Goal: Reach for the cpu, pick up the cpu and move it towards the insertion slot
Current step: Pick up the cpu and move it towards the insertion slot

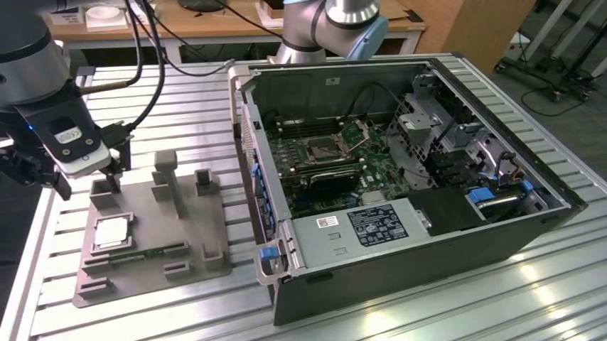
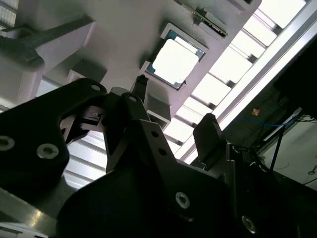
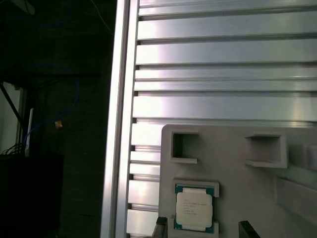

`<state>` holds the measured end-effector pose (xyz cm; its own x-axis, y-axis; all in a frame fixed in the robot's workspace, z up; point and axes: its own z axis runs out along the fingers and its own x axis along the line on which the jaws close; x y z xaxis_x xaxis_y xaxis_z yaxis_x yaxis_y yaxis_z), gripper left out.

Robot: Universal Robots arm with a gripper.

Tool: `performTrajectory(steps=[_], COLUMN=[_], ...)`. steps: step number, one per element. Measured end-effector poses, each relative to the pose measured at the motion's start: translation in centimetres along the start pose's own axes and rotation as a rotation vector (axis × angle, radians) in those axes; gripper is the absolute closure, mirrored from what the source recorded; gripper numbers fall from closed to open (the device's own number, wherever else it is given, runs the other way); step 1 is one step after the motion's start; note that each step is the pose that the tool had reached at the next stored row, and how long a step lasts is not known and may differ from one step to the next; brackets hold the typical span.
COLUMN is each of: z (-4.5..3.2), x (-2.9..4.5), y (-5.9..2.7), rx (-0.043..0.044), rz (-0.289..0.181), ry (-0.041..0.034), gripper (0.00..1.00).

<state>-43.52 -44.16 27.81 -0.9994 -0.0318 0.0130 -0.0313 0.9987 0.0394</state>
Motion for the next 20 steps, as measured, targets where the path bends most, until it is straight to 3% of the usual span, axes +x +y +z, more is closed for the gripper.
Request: performTrajectory(steps=[15,20], z=[0.04,0.49], x=[-0.01,0.07], y=[-0.02,-0.12], rx=[-0.0012,-0.0012], rz=[0.000,0.000], ry=[0.0001,0.0001], gripper=[0.35,0.35])
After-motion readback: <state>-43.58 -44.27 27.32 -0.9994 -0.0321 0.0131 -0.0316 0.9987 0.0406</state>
